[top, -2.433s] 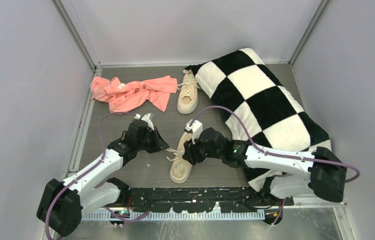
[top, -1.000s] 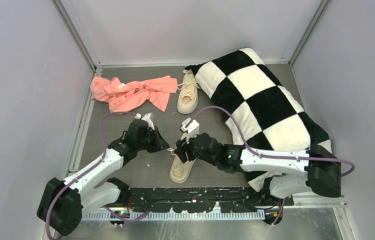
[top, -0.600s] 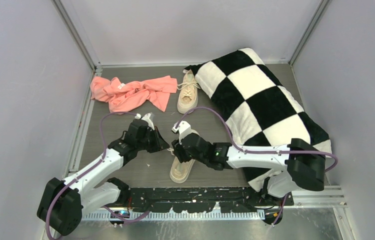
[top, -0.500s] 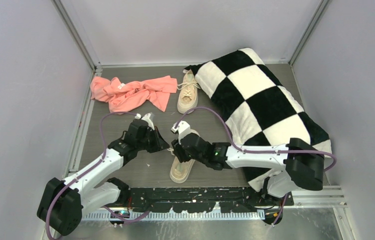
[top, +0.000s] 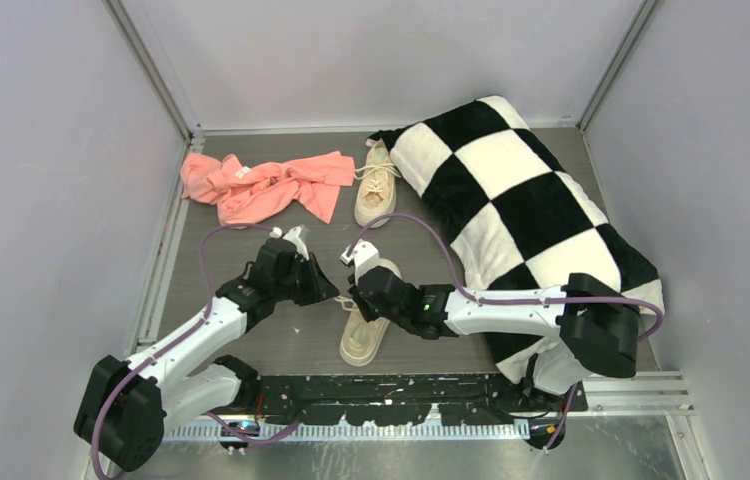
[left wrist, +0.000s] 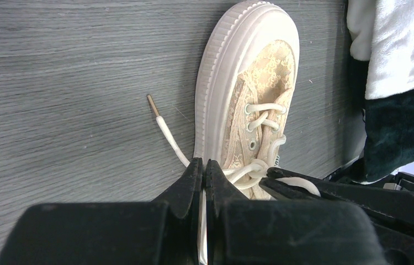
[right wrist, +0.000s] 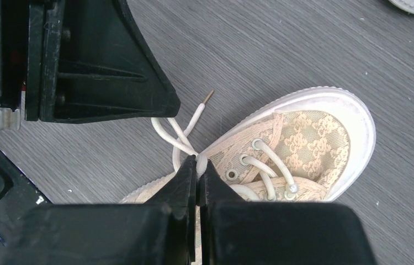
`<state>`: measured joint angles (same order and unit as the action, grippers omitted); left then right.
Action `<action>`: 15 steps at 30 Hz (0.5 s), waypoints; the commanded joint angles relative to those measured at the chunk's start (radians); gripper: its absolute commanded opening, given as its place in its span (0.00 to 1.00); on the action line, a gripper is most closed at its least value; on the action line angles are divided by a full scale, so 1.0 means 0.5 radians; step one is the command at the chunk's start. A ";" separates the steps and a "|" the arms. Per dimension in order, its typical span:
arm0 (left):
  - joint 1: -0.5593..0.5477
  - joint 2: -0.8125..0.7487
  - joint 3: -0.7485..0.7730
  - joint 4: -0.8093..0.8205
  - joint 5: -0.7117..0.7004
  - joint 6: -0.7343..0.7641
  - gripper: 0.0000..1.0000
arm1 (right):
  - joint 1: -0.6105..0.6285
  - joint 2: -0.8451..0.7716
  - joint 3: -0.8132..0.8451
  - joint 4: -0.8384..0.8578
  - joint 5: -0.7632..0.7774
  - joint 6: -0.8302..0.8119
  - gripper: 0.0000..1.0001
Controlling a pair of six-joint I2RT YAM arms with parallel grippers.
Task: Tie the shoes
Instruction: Tie the shoelace on the shoe.
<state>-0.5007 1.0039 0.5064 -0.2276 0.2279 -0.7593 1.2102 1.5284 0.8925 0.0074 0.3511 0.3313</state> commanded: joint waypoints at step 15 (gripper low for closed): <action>0.030 0.060 -0.021 0.058 -0.156 0.008 0.00 | -0.014 -0.322 -0.208 0.047 0.212 0.188 0.01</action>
<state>-0.5007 1.0256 0.5056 -0.2272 0.2001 -0.7563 1.2087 1.4223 0.8062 0.0250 0.4103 0.3813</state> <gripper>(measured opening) 0.019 0.036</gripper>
